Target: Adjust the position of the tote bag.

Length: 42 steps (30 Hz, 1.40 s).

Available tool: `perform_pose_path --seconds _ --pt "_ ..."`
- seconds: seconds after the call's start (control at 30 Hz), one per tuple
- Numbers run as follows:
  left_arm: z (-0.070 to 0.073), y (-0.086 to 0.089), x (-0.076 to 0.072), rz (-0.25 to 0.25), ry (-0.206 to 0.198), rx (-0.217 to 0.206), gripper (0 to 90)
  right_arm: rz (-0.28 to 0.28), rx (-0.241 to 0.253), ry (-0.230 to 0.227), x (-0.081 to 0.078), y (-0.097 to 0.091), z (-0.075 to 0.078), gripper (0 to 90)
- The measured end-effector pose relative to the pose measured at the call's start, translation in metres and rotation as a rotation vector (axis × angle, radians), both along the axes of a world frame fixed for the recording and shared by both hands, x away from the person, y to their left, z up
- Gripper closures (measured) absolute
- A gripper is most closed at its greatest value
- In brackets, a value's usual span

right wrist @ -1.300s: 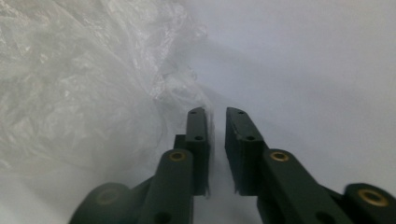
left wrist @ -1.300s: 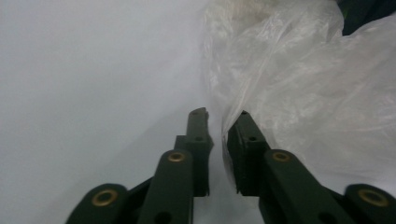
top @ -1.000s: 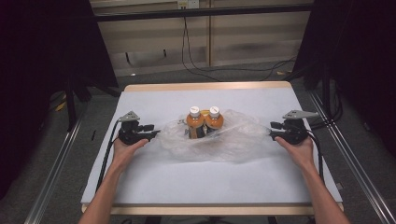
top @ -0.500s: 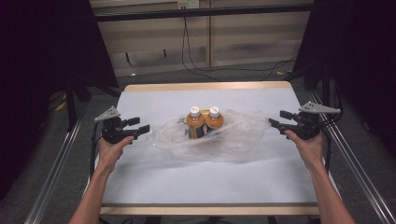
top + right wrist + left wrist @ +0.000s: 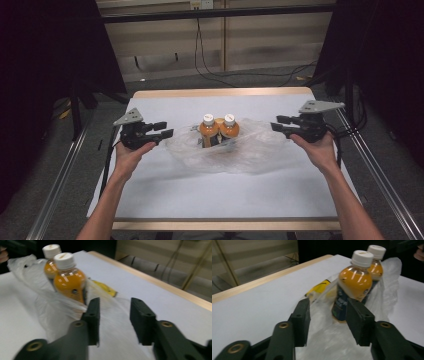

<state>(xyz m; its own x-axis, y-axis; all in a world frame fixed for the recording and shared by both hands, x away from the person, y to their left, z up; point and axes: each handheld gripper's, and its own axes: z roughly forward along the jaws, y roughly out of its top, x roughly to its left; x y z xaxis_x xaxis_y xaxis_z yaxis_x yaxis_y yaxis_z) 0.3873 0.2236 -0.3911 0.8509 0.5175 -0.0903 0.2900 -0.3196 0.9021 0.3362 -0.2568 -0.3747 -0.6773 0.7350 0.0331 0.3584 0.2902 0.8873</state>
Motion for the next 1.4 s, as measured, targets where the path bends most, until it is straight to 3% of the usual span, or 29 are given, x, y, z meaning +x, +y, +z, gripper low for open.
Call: perform_pose_path --seconds 0.13,0.4,0.57,0.73,0.8,0.93,1.1,1.17,1.2,1.23,1.3,1.4 --pt "0.003 -0.026 0.002 -0.063 0.000 0.087 65.0 0.102 -0.090 0.053 0.018 0.039 -0.003 81.5" --pt "-0.009 -0.058 0.017 -0.104 0.034 0.246 72.0 0.167 -0.164 0.125 0.042 0.069 -0.015 89.7" --pt "-0.023 -0.068 0.023 -0.128 0.073 0.256 74.5 0.207 -0.205 0.176 0.048 0.083 -0.027 90.0" --pt "-0.039 -0.081 0.026 -0.150 0.100 0.337 76.1 0.226 -0.272 0.228 0.053 0.091 -0.042 90.0" --pt "-0.043 -0.085 0.026 -0.164 0.113 0.342 76.2 0.218 -0.299 0.250 0.056 0.094 -0.050 90.0" --pt "-0.055 -0.091 0.028 -0.175 0.137 0.408 76.6 0.232 -0.320 0.279 0.059 0.096 -0.058 90.0" --pt "-0.062 -0.090 0.029 -0.183 0.153 0.413 77.8 0.238 -0.351 0.325 0.059 0.098 -0.073 90.0" --pt "-0.065 -0.088 0.029 -0.195 0.150 0.459 78.7 0.237 -0.383 0.338 0.059 0.101 -0.079 90.0" --pt "-0.067 -0.089 0.028 -0.177 0.154 0.450 79.6 0.243 -0.396 0.341 0.059 0.102 -0.081 90.0" --pt "-0.068 -0.088 0.028 -0.180 0.143 0.478 80.0 0.236 -0.399 0.344 0.060 0.103 -0.082 90.0" --pt "-0.070 -0.086 0.028 -0.170 0.160 0.466 80.3 0.234 -0.420 0.340 0.061 0.102 -0.084 90.0" --pt "-0.073 -0.084 0.027 -0.158 0.155 0.495 81.0 0.219 -0.475 0.348 0.062 0.101 -0.088 90.0"
